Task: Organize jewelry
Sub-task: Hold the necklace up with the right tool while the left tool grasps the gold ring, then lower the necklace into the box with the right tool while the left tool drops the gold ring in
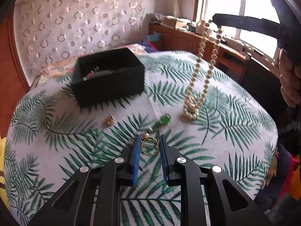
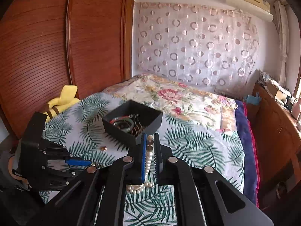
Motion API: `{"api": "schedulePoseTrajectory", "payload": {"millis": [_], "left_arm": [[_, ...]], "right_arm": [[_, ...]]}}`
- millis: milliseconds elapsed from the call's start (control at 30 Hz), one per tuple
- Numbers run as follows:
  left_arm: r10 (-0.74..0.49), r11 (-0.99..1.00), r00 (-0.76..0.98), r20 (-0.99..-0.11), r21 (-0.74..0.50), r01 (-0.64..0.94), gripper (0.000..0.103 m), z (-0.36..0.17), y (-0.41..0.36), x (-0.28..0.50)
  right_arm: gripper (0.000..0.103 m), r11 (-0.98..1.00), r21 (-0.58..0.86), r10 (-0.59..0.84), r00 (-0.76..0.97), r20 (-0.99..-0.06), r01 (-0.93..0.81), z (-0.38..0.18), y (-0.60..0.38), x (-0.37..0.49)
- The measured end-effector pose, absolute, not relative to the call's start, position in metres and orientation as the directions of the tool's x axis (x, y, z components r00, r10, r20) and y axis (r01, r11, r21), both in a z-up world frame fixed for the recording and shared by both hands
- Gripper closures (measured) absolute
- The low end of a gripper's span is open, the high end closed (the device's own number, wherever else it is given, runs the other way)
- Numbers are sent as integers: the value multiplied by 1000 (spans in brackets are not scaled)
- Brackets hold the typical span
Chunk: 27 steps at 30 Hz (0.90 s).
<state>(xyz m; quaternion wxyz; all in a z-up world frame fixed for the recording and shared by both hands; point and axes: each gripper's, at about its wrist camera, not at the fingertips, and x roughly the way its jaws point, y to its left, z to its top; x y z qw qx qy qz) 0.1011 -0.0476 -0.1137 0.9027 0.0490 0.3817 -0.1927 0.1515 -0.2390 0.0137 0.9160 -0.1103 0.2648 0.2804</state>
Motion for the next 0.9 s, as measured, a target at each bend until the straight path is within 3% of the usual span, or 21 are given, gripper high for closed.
{"api": "schedulePoseTrajectory", "payload": {"millis": [333, 900], "left_arm": [[-301, 939, 716, -631, -66, 336, 84, -66, -24, 122], [-249, 958, 749, -614, -44, 283, 84, -50, -8, 170]], "right_arm": [[95, 816, -90, 472, 748, -466, -571, 67, -232, 162], [95, 808, -163, 479, 792, -378, -566, 136, -183, 207]]}}
